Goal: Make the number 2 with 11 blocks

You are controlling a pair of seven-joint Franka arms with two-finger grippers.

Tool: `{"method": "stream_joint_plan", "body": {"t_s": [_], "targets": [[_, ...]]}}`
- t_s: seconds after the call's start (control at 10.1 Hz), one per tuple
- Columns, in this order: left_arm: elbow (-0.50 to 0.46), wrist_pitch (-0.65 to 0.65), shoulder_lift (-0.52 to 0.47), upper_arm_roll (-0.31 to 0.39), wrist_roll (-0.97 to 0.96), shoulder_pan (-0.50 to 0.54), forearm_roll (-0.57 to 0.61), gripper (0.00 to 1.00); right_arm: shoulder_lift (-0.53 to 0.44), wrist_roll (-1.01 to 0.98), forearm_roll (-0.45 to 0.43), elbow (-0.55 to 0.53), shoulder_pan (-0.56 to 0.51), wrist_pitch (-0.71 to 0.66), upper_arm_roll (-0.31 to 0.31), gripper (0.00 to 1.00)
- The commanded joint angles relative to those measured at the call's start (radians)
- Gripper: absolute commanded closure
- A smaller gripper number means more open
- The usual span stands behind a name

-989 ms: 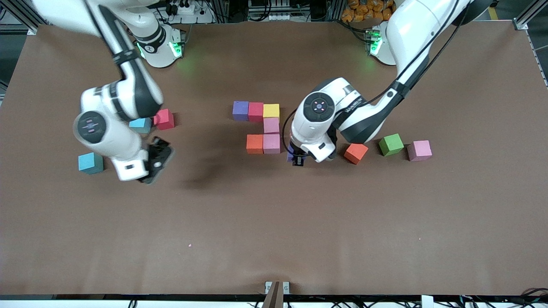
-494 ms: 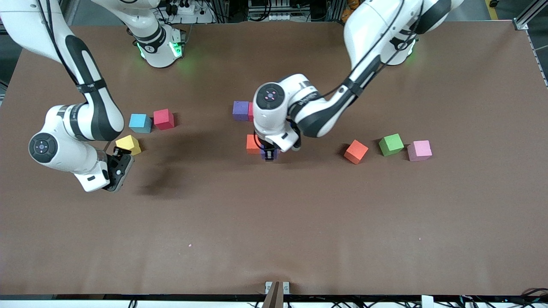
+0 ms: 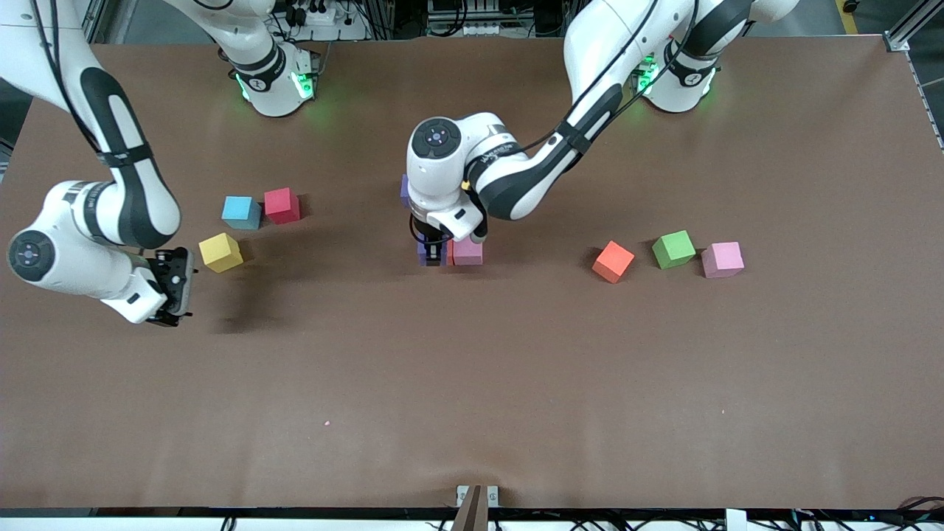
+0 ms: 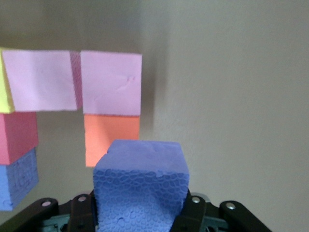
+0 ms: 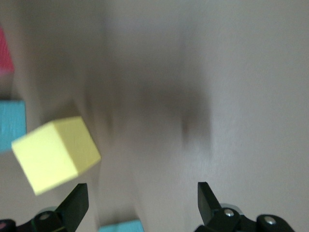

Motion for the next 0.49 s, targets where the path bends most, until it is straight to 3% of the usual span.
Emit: {"method": "stream_joint_plan", "body": {"t_s": [0.0, 0.2, 0.4], "targets": [[0.034, 0.028, 0.03, 0.025, -0.039, -0.046, -0.02, 0.6, -0.023, -0.171, -0.044, -0.013, -0.078, -0.002, 0.005, 0.0], [0.044, 0.051, 0.039, 0.037, -0.045, -0.068, -0.02, 0.6, -0.019, -0.296, -0.047, -0.021, -0.143, 0.008, 0.002, 0.0], [0.044, 0.076, 0.059, 0.037, -0.054, -0.076, -0.02, 0.59, -0.022, -0.3, -0.081, -0.071, -0.18, 0.071, 0.001, 0.0]]}}
